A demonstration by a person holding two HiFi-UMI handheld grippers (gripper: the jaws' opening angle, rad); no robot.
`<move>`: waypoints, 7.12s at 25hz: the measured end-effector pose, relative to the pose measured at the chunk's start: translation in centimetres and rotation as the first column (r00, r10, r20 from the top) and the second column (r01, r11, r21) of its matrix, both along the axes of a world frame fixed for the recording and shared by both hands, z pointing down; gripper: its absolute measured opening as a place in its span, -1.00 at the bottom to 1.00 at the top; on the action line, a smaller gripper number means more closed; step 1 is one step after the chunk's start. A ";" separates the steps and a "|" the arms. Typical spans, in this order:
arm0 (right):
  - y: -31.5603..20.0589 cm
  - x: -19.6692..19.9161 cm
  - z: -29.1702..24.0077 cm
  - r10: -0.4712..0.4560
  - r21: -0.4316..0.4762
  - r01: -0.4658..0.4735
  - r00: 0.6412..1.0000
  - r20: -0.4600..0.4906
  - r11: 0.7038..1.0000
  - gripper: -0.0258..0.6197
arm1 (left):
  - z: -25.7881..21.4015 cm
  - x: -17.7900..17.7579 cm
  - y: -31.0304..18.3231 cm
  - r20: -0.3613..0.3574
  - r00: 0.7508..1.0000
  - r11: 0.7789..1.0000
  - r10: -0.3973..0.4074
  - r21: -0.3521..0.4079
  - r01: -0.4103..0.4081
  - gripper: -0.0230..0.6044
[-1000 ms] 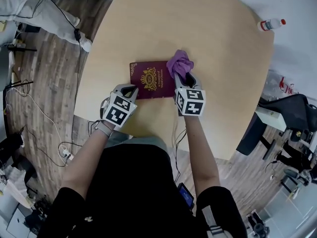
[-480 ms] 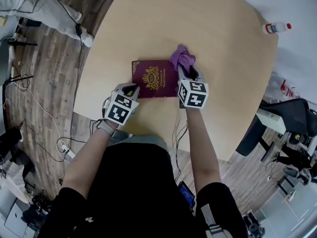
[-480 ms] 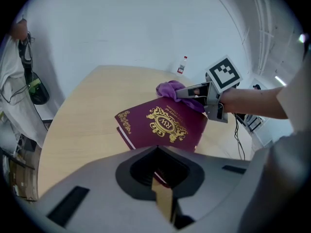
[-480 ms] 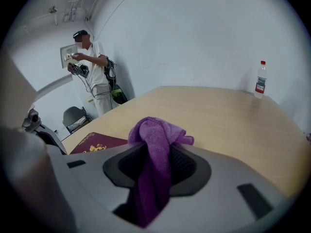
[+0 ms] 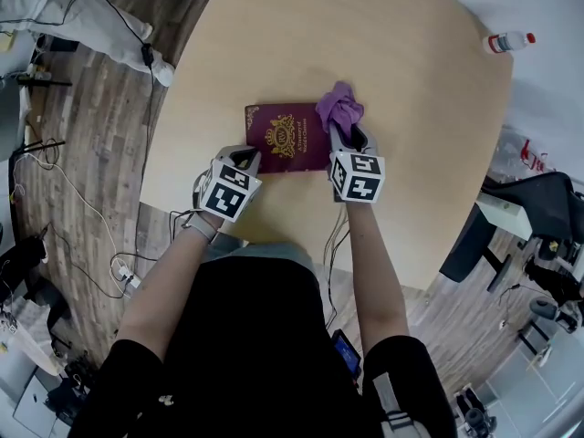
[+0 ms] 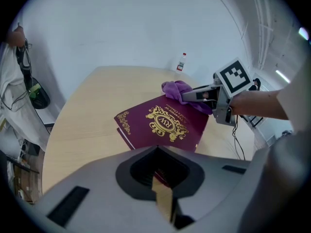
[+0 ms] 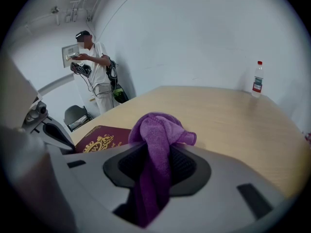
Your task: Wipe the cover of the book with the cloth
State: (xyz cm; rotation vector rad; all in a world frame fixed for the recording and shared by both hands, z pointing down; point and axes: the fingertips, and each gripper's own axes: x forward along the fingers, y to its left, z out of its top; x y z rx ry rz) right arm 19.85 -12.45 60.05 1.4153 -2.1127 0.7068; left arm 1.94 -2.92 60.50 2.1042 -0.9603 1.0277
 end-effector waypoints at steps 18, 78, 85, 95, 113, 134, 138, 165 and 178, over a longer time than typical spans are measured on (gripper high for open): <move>8.9 1.6 0.3 0.059 -0.020 -0.059 0.998 0.009 0.998 -0.46 | 0.2 -0.3 -0.1 -0.077 0.997 1.000 -0.003 -0.020 0.001 -0.86; 1.9 -4.0 0.3 -0.140 -0.222 0.121 0.988 -0.072 0.968 -0.51 | 0.0 0.4 -0.3 -0.063 0.996 0.998 0.065 0.017 -0.064 -0.86; -1.4 -5.1 0.4 -0.165 -0.234 0.145 0.984 -0.068 0.961 -0.51 | -0.1 0.5 -0.2 -0.060 0.997 0.998 0.058 0.027 -0.056 -0.86; -4.2 -7.7 0.1 -0.176 -0.234 0.160 0.983 -0.049 0.959 -0.52 | -0.2 0.6 -0.2 -0.044 0.997 0.997 0.068 0.051 -0.066 -0.86; -0.7 -10.3 0.5 -0.358 -0.248 0.338 0.933 -0.041 0.908 -0.53 | 0.0 0.5 -0.2 -0.060 0.996 0.997 0.060 0.045 -0.057 -0.86; 8.2 -8.8 0.4 -0.307 -0.251 0.302 0.951 0.019 0.920 -0.54 | -0.2 0.6 -0.3 -0.069 0.995 0.996 0.068 0.055 -0.064 -0.86; 9.6 -9.5 0.5 -0.309 -0.238 0.302 0.951 0.009 0.923 -0.54 | -0.1 0.6 -0.3 -0.069 0.995 0.996 0.071 0.057 -0.067 -0.86; 3.2 -13.2 0.4 -0.211 -0.315 0.233 0.972 0.103 0.920 -0.56 | -0.2 0.7 -0.4 -0.079 0.995 0.996 0.054 0.069 -0.048 -0.86; -1.3 -15.4 0.4 -0.253 -0.327 0.277 0.961 0.116 0.904 -0.56 | -0.2 0.6 -0.6 -0.093 0.994 0.997 0.052 0.070 -0.046 -0.86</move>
